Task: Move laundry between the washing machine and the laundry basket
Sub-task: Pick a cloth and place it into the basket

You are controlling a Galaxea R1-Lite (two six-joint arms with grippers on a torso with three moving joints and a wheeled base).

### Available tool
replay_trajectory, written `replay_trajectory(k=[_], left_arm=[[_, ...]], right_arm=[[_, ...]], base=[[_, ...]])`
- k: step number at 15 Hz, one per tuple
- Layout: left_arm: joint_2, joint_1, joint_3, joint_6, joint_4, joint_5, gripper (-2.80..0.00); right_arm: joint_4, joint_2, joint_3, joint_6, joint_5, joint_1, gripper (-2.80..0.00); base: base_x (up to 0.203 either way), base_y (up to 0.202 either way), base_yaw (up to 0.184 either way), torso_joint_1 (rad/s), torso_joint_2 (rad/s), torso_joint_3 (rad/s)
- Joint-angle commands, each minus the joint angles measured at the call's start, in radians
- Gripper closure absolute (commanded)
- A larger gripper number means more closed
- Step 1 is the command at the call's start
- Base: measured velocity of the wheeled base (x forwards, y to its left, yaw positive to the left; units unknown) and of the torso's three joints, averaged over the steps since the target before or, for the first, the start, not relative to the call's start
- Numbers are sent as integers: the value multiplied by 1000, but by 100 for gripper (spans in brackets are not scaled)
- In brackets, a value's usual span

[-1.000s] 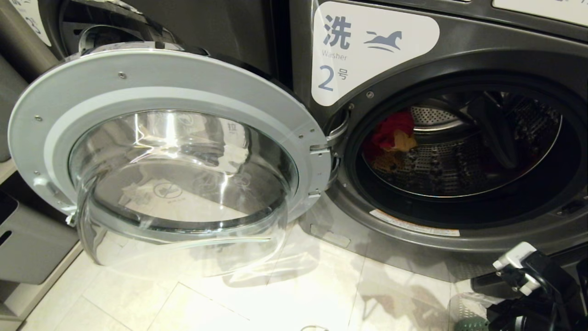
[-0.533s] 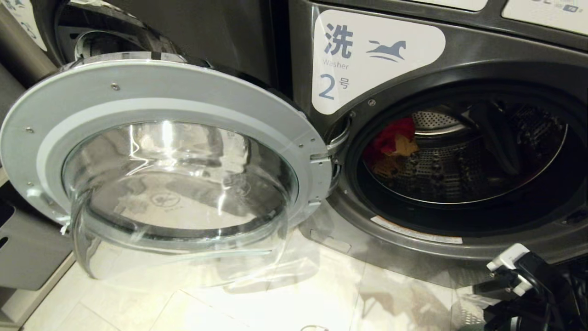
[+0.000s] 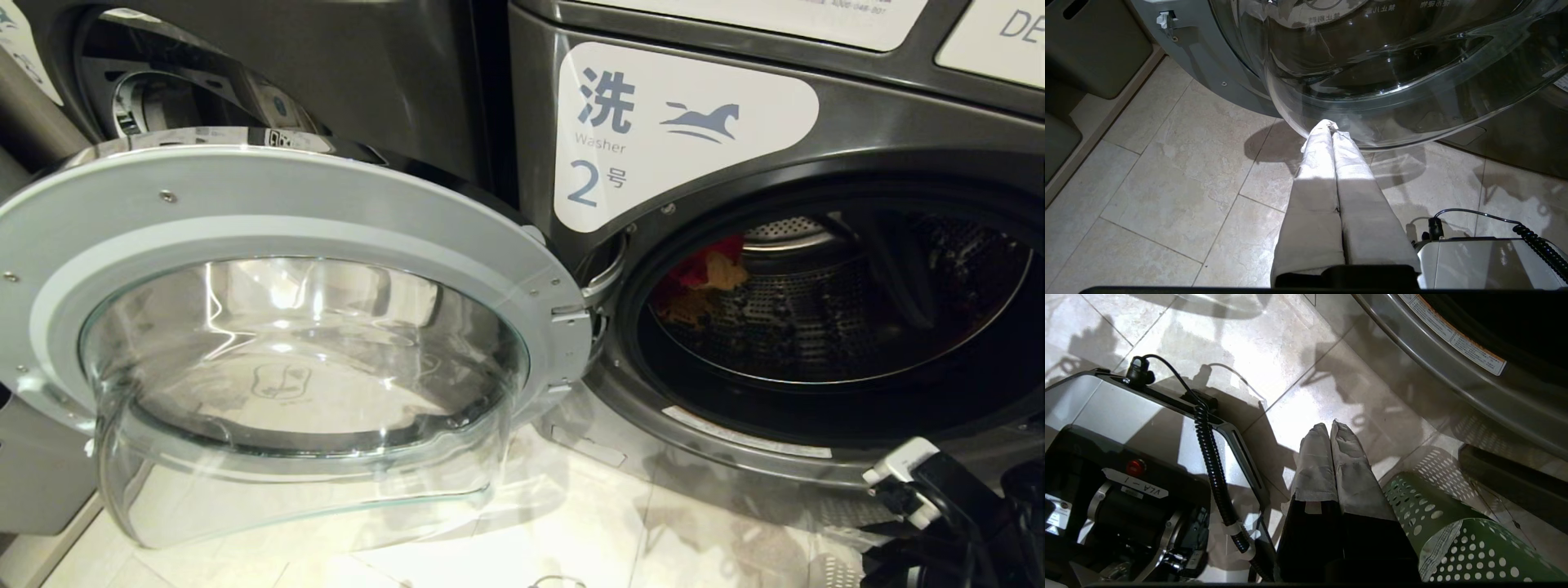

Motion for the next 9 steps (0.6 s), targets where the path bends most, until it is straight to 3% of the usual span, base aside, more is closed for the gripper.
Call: replay_trajectory(k=[1, 5, 9], left_arm=[[1, 0, 0, -2, -1, 2, 0], [1, 0, 0, -2, -1, 2, 0], [1, 0, 0, -2, -1, 2, 0]], right_arm=[[-4, 27, 1, 4, -4, 0, 0], [-126, 204, -31, 25, -25, 0, 0], [-512, 501, -54, 82, -152, -27, 0]], base=[[0, 0, 0, 0, 0, 0], [0, 0, 0, 0, 0, 0], [0, 0, 0, 0, 0, 0]])
